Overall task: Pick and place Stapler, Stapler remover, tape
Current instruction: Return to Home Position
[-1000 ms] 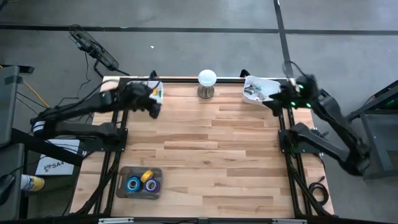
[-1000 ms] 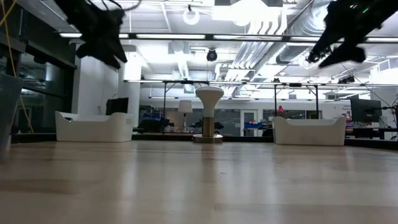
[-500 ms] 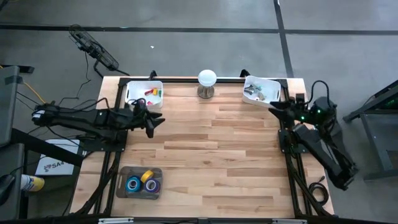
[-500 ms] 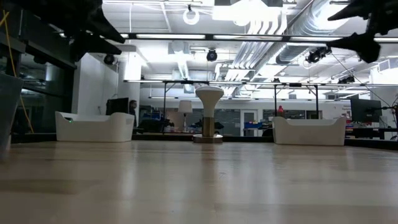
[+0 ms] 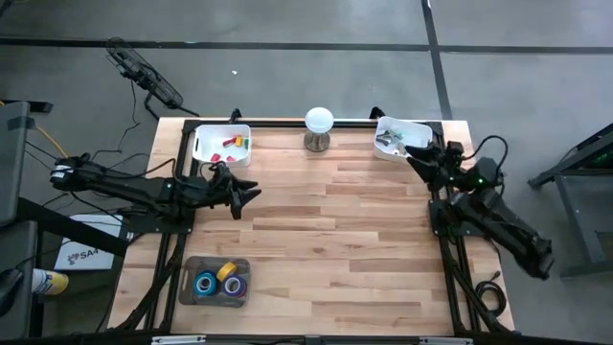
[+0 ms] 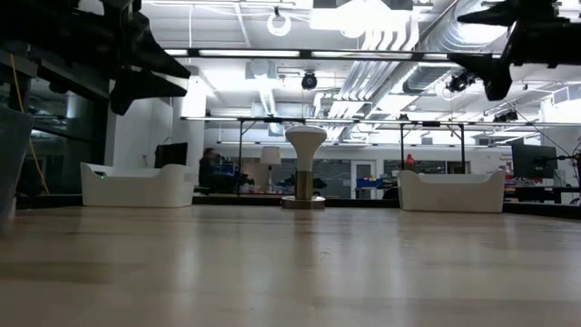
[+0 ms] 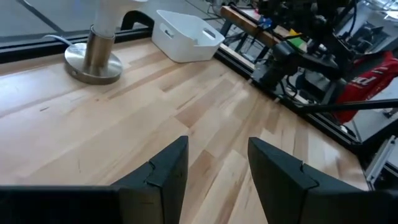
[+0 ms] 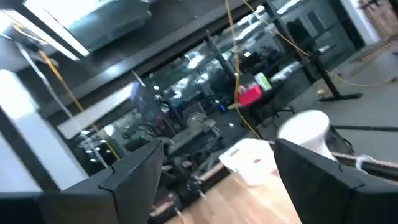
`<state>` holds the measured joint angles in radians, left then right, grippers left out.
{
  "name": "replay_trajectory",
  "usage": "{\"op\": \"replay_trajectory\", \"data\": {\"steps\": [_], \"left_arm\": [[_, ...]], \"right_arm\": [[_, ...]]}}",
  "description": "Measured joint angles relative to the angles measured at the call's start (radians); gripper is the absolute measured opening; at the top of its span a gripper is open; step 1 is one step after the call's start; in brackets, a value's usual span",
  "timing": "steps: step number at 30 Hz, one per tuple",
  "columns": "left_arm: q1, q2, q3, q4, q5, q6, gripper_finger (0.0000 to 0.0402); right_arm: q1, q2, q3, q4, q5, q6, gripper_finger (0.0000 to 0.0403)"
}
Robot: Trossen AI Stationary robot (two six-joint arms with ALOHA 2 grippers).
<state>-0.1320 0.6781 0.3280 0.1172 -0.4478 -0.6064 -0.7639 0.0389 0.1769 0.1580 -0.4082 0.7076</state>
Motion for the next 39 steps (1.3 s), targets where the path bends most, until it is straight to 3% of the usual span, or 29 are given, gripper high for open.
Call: {"op": "replay_trajectory", "data": {"steps": [10,17,22,24,32,39], "left_arm": [[0.000,0.000,-0.001,-0.013,-0.014,0.062,0.0163],[0.001,0.000,-0.001,-0.042,-0.034,0.063,0.0163],[0.001,0.000,-0.001,-0.077,-0.034,0.060,0.0163],[0.001,0.000,-0.001,-0.075,-0.035,0.060,0.0163],[0.001,0.000,-0.001,-0.075,-0.021,0.060,0.0163],[0.001,0.000,-0.001,-0.075,-0.007,0.060,0.0163]], "right_arm": [[0.440,0.156,-0.050,0.054,0.403,-0.227,0.0299],[0.666,0.346,-0.051,0.173,0.626,-0.311,0.0299],[0.721,0.443,-0.157,0.480,0.621,-0.324,0.0299],[0.730,0.453,-0.161,0.506,0.604,-0.328,0.0299],[0.738,0.429,-0.161,0.376,0.584,-0.309,0.0299],[0.738,0.342,-0.167,0.100,0.554,-0.243,0.0299]]}}
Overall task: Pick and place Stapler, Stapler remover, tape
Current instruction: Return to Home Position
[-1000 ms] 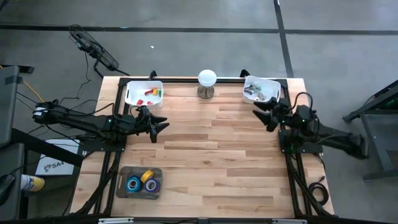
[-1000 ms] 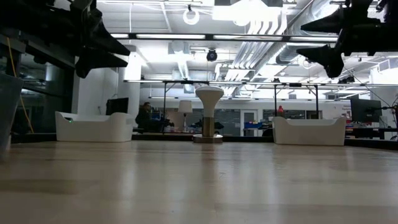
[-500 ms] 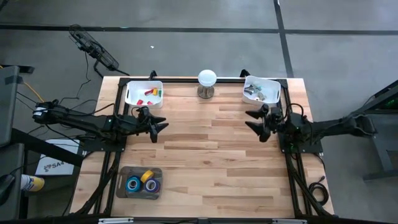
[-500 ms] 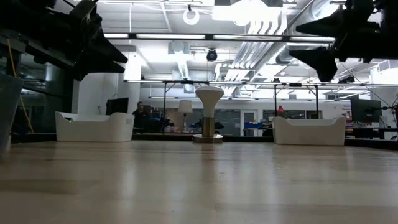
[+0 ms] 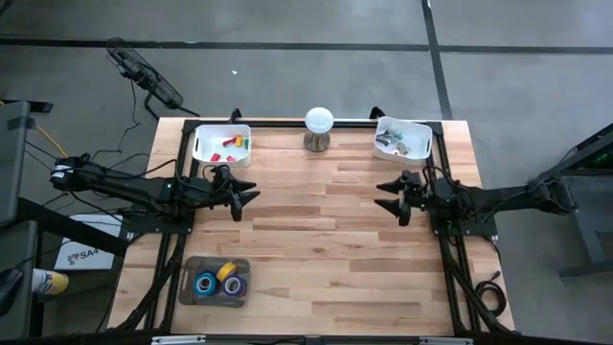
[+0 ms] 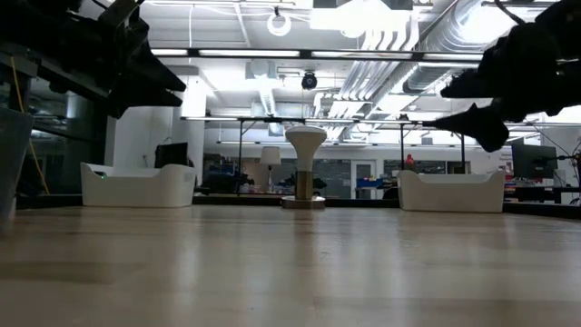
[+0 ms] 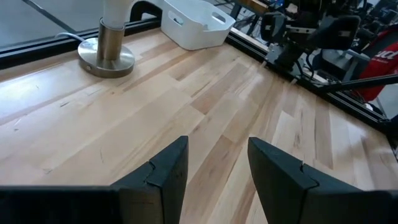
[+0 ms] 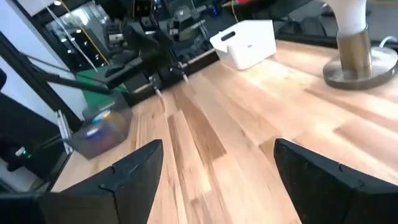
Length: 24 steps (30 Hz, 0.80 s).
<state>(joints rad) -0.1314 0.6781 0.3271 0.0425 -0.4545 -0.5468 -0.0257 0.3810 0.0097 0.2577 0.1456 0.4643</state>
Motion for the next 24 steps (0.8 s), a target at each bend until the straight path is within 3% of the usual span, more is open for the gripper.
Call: {"op": "replay_trajectory", "data": {"steps": [11,18,24], "left_arm": [[0.000,0.000,0.000,0.001,-0.020,0.046,0.0163],[0.000,0.000,0.000,0.009,-0.052,0.189,0.0163],[0.000,-0.002,0.001,0.017,-0.054,0.221,0.0163]], "right_arm": [[-0.003,-0.254,0.001,-0.222,-0.063,-0.044,0.0299],[-0.003,-0.262,0.001,-0.228,-0.074,-0.088,0.0299],[-0.003,-0.262,0.001,-0.229,-0.086,-0.014,0.0299]]}}
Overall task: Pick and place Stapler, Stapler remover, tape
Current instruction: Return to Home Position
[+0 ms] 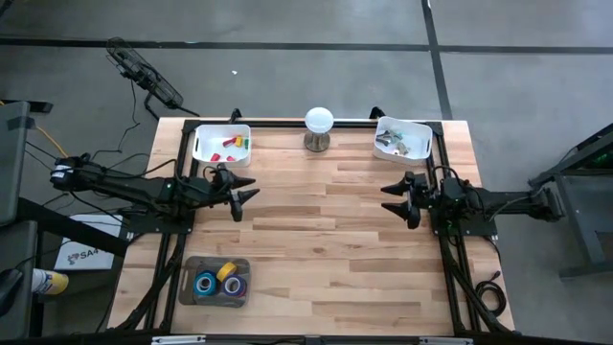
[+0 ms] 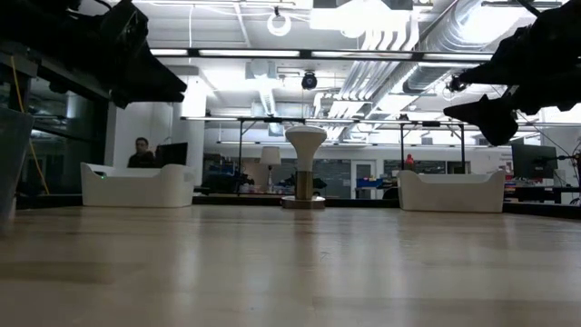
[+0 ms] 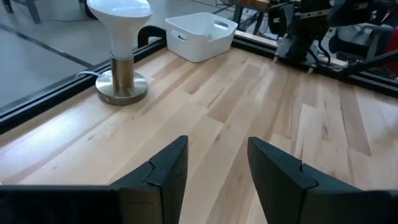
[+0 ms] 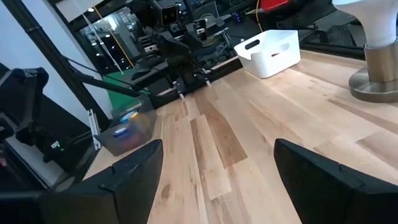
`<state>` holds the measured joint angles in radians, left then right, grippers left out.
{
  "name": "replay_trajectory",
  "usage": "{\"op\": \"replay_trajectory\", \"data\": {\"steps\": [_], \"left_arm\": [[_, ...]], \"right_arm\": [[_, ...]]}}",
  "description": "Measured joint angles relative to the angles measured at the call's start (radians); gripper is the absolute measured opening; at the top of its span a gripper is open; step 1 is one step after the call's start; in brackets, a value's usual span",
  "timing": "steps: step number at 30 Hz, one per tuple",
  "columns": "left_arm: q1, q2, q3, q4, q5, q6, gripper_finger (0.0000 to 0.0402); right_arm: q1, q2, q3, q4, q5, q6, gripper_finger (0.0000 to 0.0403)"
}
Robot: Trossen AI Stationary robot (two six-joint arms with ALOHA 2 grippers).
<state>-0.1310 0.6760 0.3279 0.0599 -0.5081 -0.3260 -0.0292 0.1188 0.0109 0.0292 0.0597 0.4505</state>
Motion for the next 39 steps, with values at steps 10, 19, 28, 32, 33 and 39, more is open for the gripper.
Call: {"op": "replay_trajectory", "data": {"steps": [10,19,28,32,33,39], "left_arm": [[0.000,0.000,0.000,0.004,0.072,-0.015,0.0163],[0.026,-0.158,-0.132,0.144,0.351,-0.045,0.0163],[0.026,-0.437,-0.204,0.121,0.350,-0.045,0.0163],[0.026,-0.522,-0.244,0.117,0.350,-0.045,0.0163],[0.026,-0.542,-0.257,0.114,0.350,-0.045,0.0163],[0.026,-0.645,-0.311,0.110,0.350,-0.046,0.0163]], "right_arm": [[0.000,0.000,0.000,-0.001,0.000,-0.071,0.0299],[0.000,0.000,0.000,-0.002,0.000,-0.067,0.0299],[0.000,0.000,-0.001,0.000,0.000,-0.067,0.0299],[0.000,0.000,-0.001,0.003,0.000,-0.067,0.0299],[0.000,0.000,-0.001,0.003,0.000,-0.067,0.0299],[0.000,0.000,-0.001,0.004,0.000,-0.067,0.0299]]}}
